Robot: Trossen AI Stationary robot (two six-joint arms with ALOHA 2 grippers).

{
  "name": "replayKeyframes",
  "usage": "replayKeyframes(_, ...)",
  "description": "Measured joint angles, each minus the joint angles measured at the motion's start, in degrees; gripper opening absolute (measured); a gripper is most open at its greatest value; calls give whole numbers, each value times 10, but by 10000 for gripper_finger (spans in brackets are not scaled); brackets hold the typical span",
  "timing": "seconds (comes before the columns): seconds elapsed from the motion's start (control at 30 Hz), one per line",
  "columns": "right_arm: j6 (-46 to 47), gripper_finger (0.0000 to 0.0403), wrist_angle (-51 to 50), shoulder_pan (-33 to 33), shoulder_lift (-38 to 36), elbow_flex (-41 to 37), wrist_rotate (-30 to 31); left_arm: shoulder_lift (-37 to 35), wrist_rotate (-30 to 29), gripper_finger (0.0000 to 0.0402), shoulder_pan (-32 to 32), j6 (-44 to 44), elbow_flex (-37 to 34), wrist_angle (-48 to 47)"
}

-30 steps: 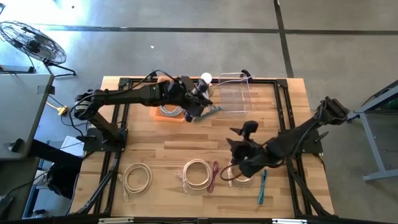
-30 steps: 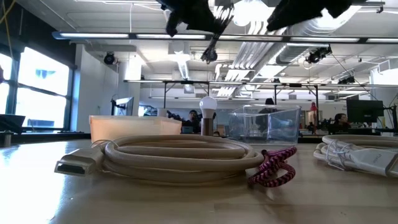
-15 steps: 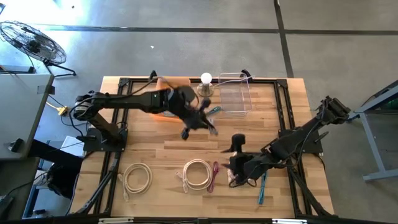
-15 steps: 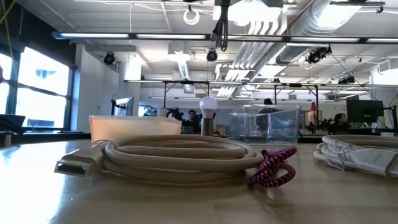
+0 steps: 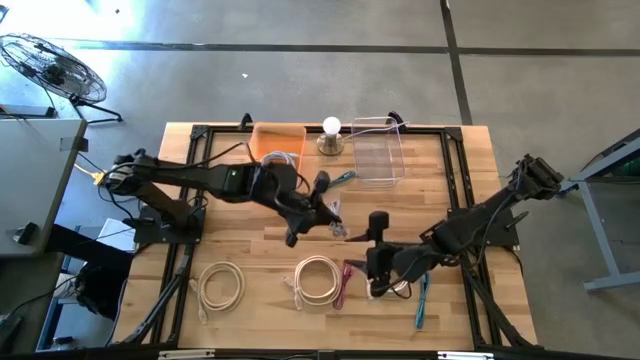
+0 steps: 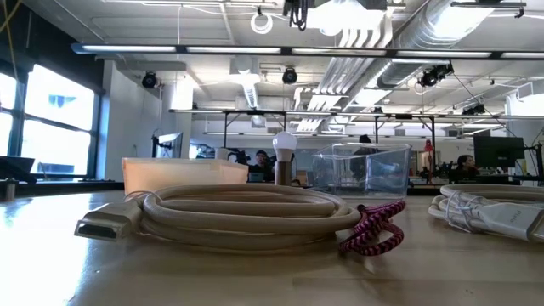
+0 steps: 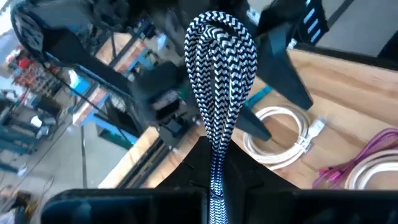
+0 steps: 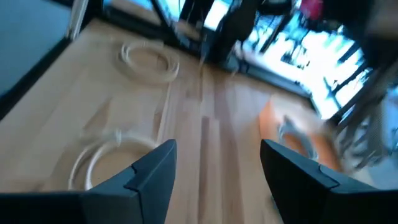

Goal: Pick & Place USB Port
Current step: Put the white charger cable into the transparent bin

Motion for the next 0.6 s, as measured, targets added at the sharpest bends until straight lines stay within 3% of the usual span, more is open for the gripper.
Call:
replayKeyframes(0.17,-90,224,78,-4,0,0,17,0,-50,8,-33,-5,0,1)
replayKeyframes(0.3,-105,217,85,-8,0,0,34,0,-63,8,-55,-8,0,3)
replayKeyframes(0.6,-107,189,99,-48,0,0,-22,0,-70,8,-85,-8,0,13)
